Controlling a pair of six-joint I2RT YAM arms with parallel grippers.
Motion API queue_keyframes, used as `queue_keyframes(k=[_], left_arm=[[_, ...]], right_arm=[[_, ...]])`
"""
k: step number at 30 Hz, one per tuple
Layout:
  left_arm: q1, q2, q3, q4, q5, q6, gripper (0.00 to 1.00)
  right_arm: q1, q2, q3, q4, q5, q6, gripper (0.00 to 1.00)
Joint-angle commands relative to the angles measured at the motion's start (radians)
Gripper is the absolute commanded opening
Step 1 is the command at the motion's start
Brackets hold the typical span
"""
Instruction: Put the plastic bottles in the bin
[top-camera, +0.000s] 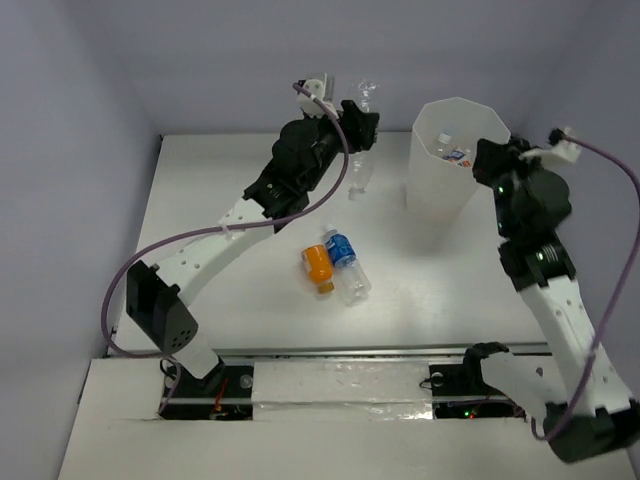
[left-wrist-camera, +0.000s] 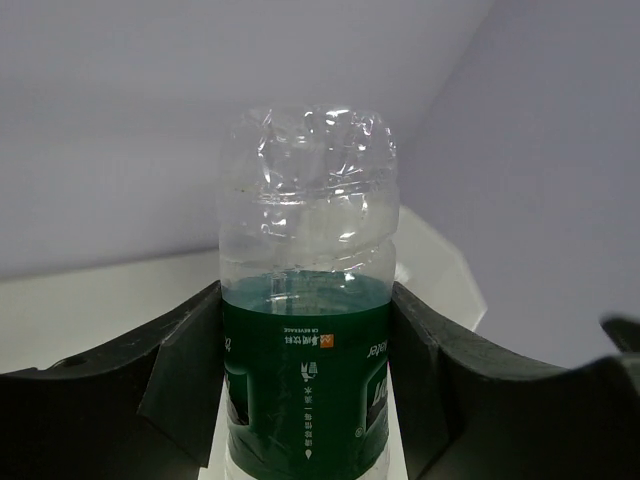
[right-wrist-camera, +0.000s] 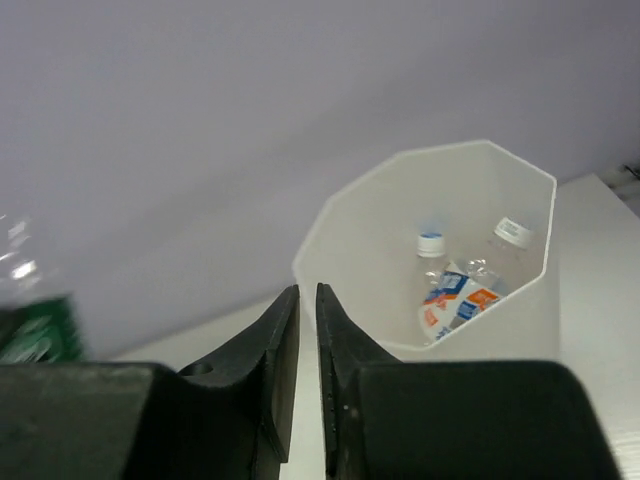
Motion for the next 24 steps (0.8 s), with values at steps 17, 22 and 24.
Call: queue_keyframes(k=[17,22,24], left_arm=[[-0.072,0.646,0.884,0.366,-0.003,-0.032,0.51],[-0.083,0.774,1.009,0.455,-0.032,-0.012,0.53],[-0.095,0.823,1.014,0.501,-0.046,0.007,0.54]], right_arm=[[-0.005,-0.669,-0.685,0.021,-0.561,0.223,0.16],[0.004,-0.675,-0.733,0.019,-0.645,0.229,0.16],[0.013,-0.683,-0.739,0.019,-0.654,0.213,0.16]])
